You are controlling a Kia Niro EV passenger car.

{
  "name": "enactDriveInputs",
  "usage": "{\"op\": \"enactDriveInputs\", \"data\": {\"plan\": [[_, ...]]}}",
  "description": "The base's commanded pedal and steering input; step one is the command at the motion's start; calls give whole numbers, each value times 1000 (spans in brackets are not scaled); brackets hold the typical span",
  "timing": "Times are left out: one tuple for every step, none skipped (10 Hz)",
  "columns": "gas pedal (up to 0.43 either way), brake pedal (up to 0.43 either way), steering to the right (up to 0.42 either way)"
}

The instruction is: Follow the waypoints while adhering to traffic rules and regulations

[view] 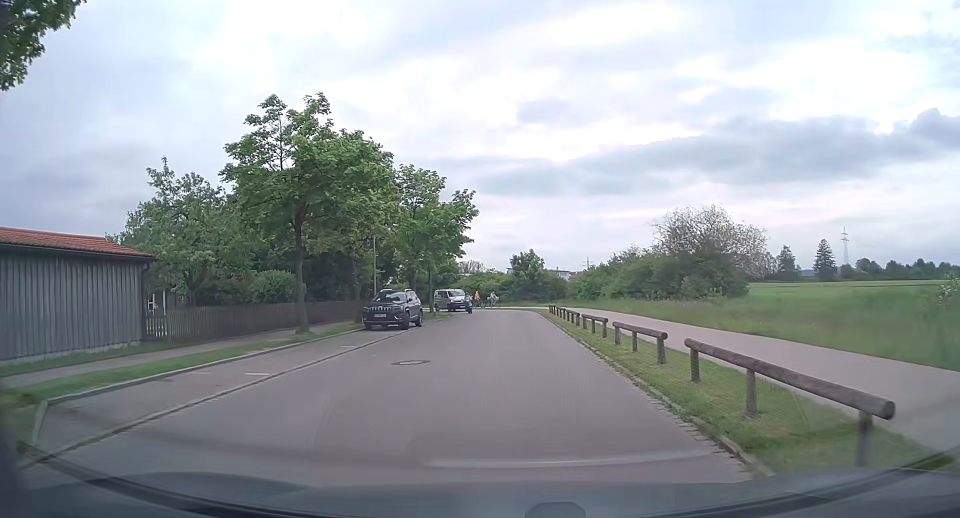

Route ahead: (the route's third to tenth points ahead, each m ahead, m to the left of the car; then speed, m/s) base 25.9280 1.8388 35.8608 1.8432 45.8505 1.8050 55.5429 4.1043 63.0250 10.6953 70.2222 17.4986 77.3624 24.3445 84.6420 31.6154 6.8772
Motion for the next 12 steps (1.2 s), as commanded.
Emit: {"op": "enactDriveInputs", "data": {"plan": [[130, 0, 0], [130, 0, 0], [130, 0, 0], [130, 0, 0], [130, 0, 0], [130, 0, 2], [98, 0, 5], [28, 0, 6], [20, 0, 6], [20, 0, 8], [20, 0, 9], [20, 0, 10]]}}
